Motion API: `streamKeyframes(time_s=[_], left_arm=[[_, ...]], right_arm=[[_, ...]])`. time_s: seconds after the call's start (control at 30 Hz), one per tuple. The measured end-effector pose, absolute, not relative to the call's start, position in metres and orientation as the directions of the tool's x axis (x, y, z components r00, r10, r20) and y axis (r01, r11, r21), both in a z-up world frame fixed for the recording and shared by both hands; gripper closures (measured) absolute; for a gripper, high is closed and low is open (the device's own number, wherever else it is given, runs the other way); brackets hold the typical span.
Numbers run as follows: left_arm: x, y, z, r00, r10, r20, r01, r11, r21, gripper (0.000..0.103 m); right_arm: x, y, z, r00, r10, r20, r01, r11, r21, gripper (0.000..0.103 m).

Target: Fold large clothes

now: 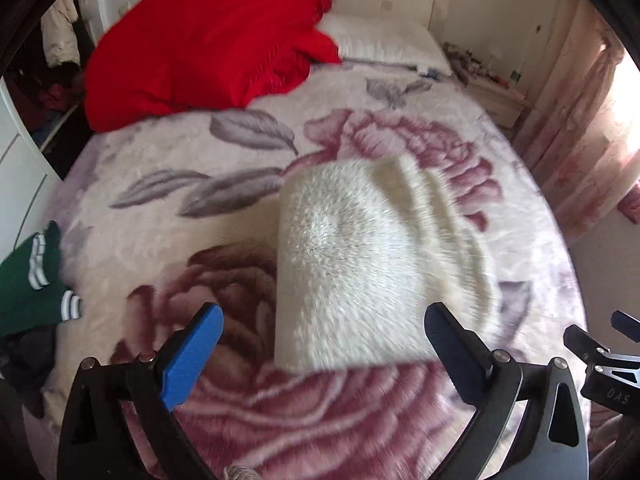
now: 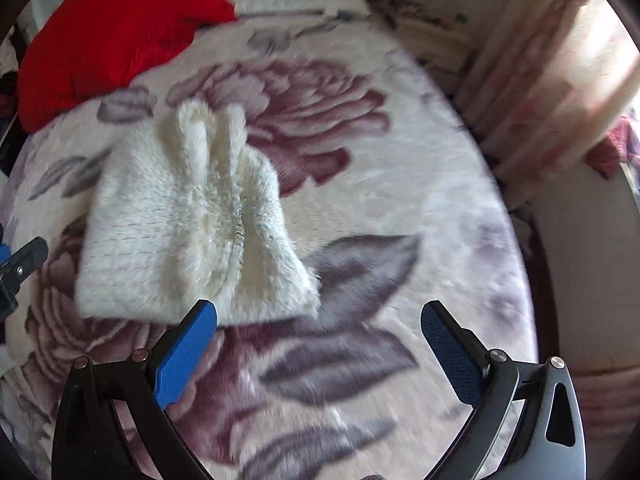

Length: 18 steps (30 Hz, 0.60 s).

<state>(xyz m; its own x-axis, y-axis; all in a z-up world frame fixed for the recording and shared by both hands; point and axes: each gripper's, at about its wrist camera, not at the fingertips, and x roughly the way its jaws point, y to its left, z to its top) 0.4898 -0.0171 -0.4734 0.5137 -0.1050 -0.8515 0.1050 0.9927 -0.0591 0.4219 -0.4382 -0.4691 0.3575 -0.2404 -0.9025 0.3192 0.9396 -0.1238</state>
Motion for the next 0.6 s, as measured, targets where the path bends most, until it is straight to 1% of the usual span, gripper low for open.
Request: streamKeyframes(time_s=[0.17, 0.3, 0.5, 0.6], left_arm=[[0.433, -0.017, -0.389, 0.584, -0.096, -0.806, 0.090, 0.995, -0.053, 0.000], [0.383, -0.012, -0.324, 0.632, -0.097, -0.769, 0.084, 0.995, -0.057, 0.000], [0.312, -0.006, -0.250, 0.675, -0.097, -0.731, 0.088, 0.995, -0.050, 0.000], [0.278, -0.006, -0.223, 0.695, -0.110, -0.711, 0.103, 0.993, -0.053, 0.000]], right_arm=[[0.357, -0.422, -0.387, 0.426, -0.272, -0.863, 0.341, 0.932, -0.125, 0.000], [0.300, -0.407, -0.310, 0.491, -0.311, -0.814, 0.354, 0.925, -0.140, 0.000], [0.209, -0.375, -0.212, 0.561, -0.333, -0.758, 0.367, 0.921, -0.133, 0.000], [0.169, -0.361, -0.172, 0.598, -0.330, -0.730, 0.363, 0.924, -0.120, 0.000]])
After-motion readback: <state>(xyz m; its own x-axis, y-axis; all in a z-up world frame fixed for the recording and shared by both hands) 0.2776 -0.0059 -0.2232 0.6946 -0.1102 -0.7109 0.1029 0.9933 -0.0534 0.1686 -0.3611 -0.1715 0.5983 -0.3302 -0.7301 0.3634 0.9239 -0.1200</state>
